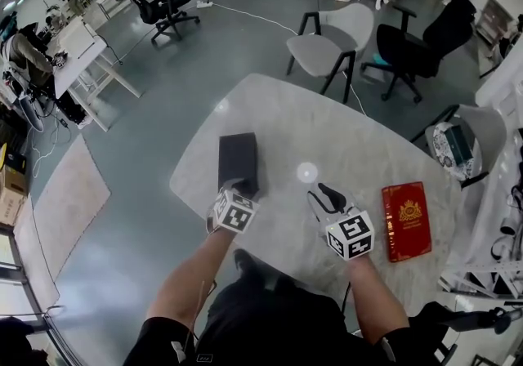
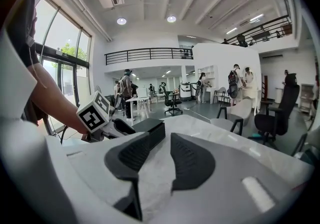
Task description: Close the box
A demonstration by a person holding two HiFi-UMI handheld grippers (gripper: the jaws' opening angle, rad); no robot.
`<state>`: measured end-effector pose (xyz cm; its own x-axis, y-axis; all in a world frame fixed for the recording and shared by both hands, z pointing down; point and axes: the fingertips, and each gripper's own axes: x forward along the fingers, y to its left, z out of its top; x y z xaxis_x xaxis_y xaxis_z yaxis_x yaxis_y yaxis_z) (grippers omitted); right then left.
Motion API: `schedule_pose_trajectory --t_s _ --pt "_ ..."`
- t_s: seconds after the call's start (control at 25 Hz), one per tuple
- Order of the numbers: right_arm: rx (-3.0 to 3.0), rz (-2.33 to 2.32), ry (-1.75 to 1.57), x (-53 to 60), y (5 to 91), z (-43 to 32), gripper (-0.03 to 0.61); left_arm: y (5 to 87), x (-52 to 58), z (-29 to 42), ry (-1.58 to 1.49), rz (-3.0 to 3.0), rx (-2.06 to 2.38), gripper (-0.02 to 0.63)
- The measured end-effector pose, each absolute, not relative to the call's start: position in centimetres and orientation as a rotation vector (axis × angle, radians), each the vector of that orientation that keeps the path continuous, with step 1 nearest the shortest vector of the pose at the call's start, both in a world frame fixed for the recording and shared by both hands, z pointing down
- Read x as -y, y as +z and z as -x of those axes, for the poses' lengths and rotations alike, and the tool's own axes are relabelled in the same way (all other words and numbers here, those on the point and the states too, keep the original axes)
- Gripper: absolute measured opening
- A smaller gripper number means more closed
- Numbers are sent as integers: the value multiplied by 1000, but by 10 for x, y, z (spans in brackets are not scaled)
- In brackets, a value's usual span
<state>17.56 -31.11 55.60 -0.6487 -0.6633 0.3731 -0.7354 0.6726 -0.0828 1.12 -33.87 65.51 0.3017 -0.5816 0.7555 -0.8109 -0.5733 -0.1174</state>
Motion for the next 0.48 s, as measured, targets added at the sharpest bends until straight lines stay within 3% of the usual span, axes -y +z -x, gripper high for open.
schedule_pose_trajectory --t_s 0.48 --pt "2597 -1064 320 306 557 -188 133 651 340 -14 1080 -2243 1307 195"
